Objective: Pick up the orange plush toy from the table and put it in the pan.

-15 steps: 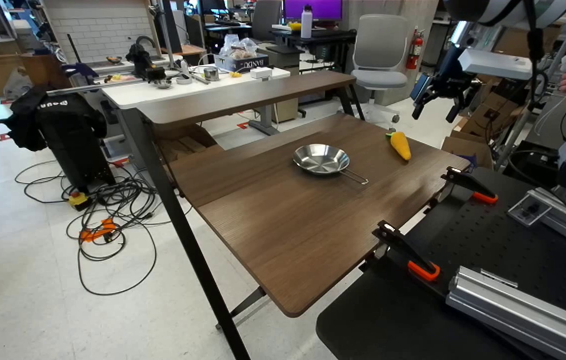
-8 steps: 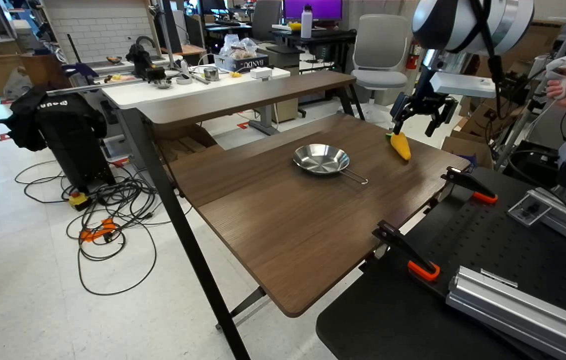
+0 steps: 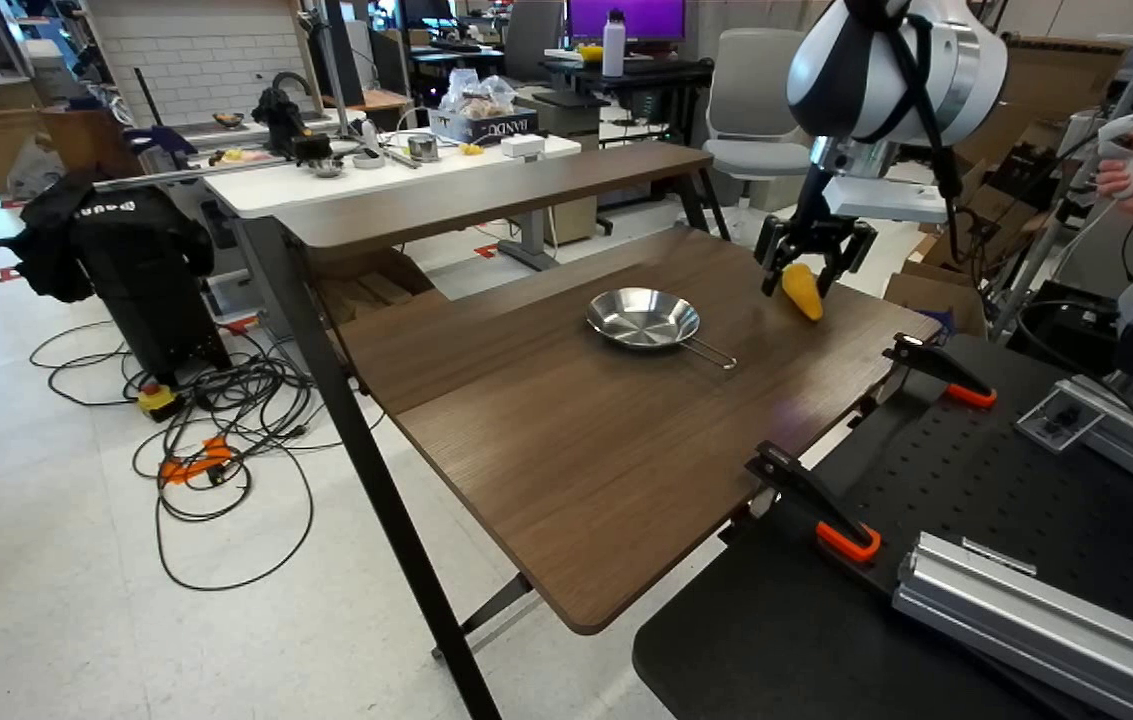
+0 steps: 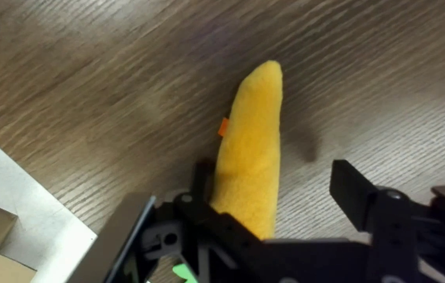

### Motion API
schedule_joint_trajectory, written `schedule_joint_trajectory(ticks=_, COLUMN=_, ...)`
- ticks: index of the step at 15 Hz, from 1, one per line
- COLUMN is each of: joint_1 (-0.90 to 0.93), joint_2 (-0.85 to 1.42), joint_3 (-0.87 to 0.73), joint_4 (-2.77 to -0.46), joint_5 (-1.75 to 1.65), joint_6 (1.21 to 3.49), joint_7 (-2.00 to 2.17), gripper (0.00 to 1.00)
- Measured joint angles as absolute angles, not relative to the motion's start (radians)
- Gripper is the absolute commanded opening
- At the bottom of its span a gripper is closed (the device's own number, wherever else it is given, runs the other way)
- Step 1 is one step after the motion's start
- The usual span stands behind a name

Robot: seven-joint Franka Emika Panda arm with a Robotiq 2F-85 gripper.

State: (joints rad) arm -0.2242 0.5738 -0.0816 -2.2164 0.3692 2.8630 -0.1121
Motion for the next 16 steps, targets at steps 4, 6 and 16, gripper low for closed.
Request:
schedule_joint_trajectory(ticks=4, joint_1=-0.224, joint_2=0.584, joint_3=-0.076, joint_4=-2.207, joint_5=0.336, joint_6=2.871, joint_7=-0.109, gripper=0.2)
schedule_joint_trajectory(ticks=6, joint_1=-0.224, joint_2=0.583, joint_3=-0.073, joint_4=-2.205, joint_5=0.318, joint_6=2.871, joint_7=-0.109, gripper=0.05)
schedule_joint_trajectory(ticks=16, joint_1=-0.174, joint_2=0.506, joint_3=-0.032, joint_4=-2.23, joint_5=0.201, joint_6=2.869, joint_7=-0.106, gripper=0.03)
